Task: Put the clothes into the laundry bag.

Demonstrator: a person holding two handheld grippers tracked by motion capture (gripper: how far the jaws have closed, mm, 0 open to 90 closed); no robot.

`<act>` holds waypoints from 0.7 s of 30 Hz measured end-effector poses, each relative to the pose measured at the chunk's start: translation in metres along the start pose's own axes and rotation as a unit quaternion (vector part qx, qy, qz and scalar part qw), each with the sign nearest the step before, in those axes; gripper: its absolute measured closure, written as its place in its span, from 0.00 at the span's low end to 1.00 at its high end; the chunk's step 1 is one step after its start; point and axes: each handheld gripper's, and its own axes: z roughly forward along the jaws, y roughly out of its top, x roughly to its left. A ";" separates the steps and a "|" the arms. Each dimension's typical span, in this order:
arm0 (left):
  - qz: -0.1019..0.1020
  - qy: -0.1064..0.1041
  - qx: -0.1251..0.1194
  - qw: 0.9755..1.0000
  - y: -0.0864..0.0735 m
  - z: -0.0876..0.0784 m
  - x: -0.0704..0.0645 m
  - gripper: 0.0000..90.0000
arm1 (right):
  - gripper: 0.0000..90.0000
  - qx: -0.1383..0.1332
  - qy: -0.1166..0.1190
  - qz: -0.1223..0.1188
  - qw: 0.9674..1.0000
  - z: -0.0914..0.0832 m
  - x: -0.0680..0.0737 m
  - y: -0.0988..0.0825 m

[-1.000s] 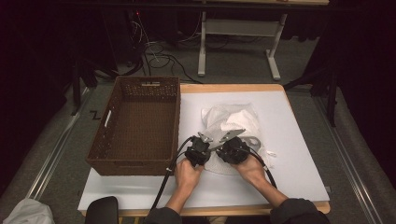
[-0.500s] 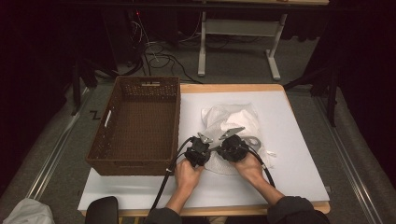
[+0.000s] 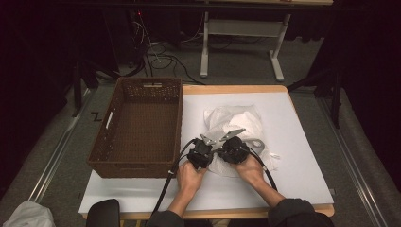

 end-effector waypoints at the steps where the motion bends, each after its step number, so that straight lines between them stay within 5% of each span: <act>1: 0.000 0.000 0.000 1.000 0.000 0.000 0.000 1.00 | 0.96 0.000 0.000 0.000 1.000 0.000 0.000 0.000; 11: -0.020 -0.011 0.003 1.000 0.006 0.002 0.000 0.92 | 0.97 -0.008 0.005 0.001 1.000 -0.001 -0.001 -0.003; 21: 0.000 -0.005 0.009 1.000 0.006 0.003 0.001 1.00 | 0.97 -0.010 0.006 -0.013 1.000 -0.011 -0.001 -0.005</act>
